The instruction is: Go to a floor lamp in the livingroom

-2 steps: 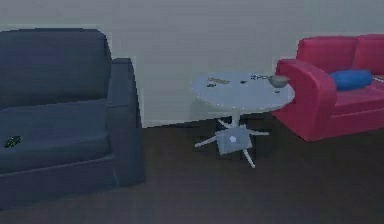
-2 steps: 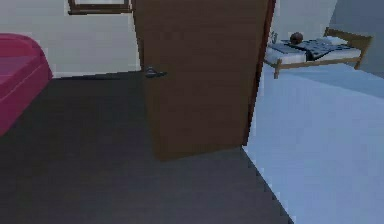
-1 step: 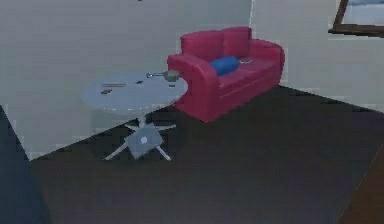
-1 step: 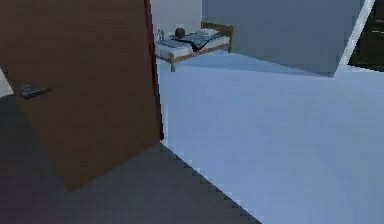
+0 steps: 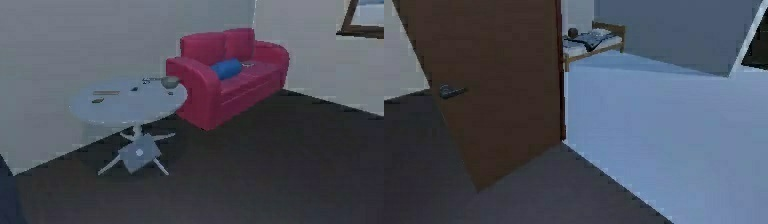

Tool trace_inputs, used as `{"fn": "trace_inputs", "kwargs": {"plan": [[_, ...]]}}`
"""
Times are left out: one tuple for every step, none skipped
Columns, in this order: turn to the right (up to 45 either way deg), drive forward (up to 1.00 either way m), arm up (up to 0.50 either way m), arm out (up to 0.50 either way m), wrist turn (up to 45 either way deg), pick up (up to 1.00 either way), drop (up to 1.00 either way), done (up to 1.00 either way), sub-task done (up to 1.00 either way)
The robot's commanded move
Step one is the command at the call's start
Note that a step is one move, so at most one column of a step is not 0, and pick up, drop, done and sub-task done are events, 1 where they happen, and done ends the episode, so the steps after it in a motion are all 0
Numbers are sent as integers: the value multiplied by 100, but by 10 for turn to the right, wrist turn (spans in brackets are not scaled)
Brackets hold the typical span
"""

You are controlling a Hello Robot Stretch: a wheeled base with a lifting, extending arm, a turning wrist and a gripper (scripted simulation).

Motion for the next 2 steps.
{"fn": "trace_inputs", "kwargs": {"plan": [[-240,0,0,0,0,0,0,0,0],[0,5,0,0,0,0,0,0,0]]}}
